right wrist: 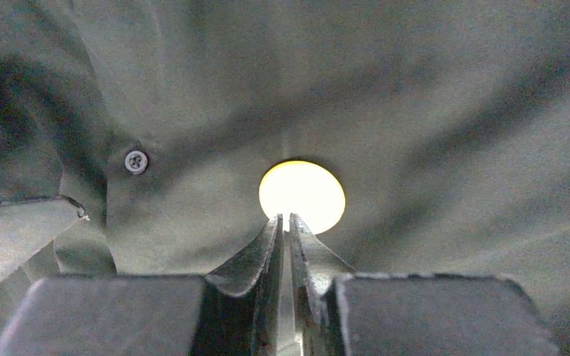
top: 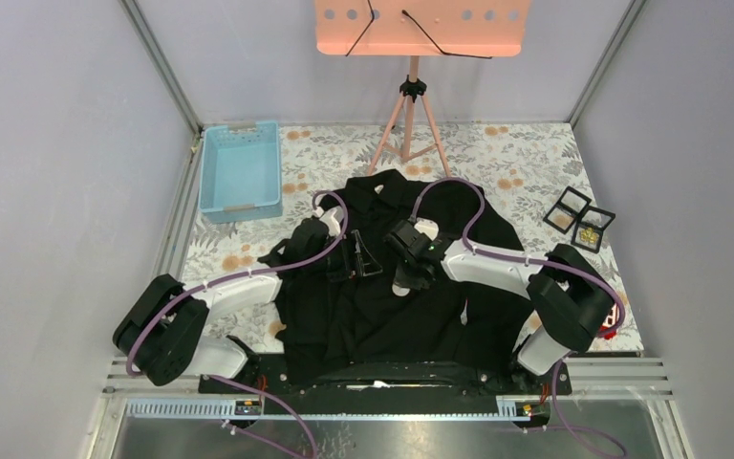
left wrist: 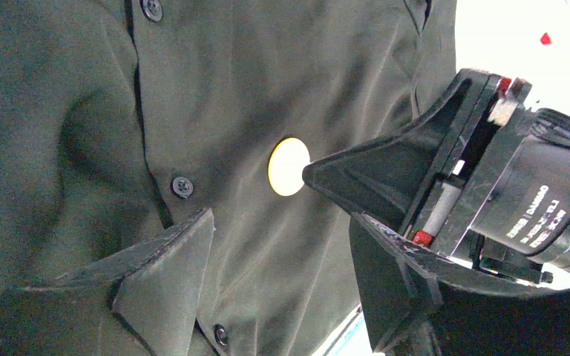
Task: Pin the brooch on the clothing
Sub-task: Pick up the brooch from the clothes.
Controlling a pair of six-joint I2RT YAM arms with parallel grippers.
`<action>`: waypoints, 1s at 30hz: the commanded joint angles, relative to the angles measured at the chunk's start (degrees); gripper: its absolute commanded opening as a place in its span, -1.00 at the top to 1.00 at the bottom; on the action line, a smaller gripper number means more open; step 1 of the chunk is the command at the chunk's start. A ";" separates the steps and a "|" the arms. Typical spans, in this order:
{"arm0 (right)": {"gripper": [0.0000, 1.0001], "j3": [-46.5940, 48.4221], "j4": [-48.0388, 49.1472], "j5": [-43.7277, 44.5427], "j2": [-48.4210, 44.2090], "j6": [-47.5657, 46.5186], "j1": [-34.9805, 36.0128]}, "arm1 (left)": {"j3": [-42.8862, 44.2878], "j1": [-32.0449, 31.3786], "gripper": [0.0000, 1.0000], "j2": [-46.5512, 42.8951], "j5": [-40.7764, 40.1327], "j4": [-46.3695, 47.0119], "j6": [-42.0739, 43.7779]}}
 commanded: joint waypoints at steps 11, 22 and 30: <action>0.59 4.56 -4.80 2.18 5.46 -0.52 2.58 | 0.01 -0.01 -0.42 -2.29 -3.01 1.80 0.91; 0.74 4.25 -3.61 0.70 7.41 0.58 3.03 | -0.55 -0.07 -0.42 -3.47 -3.26 1.36 0.99; 1.00 3.97 -4.60 1.46 4.17 0.15 3.28 | -0.91 -0.10 -0.42 -3.79 -2.55 2.03 1.07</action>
